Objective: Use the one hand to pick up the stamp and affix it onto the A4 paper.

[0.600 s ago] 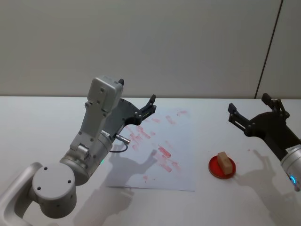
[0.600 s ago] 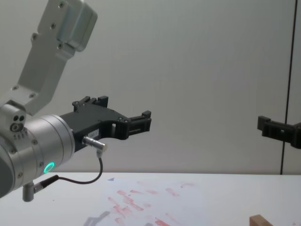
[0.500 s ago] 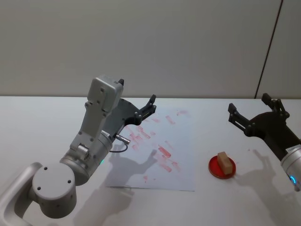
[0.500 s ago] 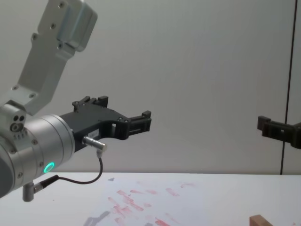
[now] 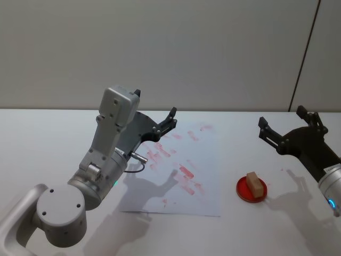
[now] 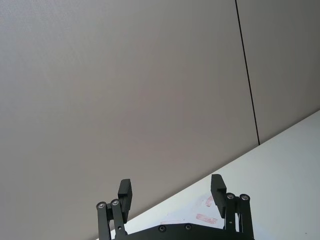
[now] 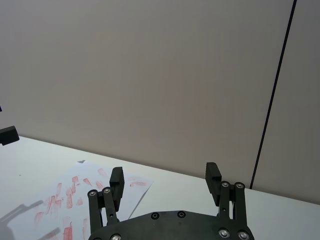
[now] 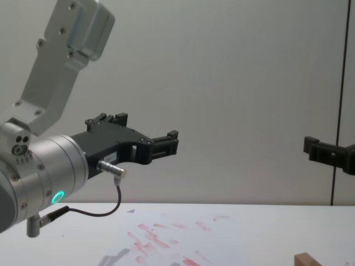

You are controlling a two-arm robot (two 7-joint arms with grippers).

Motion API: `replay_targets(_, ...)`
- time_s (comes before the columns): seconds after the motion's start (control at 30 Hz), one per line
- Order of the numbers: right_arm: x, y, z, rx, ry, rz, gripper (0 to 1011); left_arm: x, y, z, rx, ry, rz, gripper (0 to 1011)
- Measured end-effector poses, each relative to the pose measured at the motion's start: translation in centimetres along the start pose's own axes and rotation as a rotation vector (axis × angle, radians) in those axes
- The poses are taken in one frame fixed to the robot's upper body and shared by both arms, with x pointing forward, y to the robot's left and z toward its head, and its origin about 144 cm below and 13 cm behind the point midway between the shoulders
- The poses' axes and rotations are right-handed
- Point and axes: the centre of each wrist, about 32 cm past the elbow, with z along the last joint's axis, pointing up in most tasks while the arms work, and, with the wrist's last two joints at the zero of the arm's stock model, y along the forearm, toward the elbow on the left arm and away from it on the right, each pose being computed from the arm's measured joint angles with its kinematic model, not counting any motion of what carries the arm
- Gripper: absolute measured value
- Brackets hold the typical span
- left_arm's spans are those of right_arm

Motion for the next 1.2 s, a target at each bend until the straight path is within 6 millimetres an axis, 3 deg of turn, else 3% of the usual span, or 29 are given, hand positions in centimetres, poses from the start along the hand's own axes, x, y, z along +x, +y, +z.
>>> replay_targets(1.2, 0.0, 0.0, 0.0, 0.0, 0.0, 0.0, 1001, 0.0, 0.0, 0.0, 0.0, 0.0, 0.0, 1003)
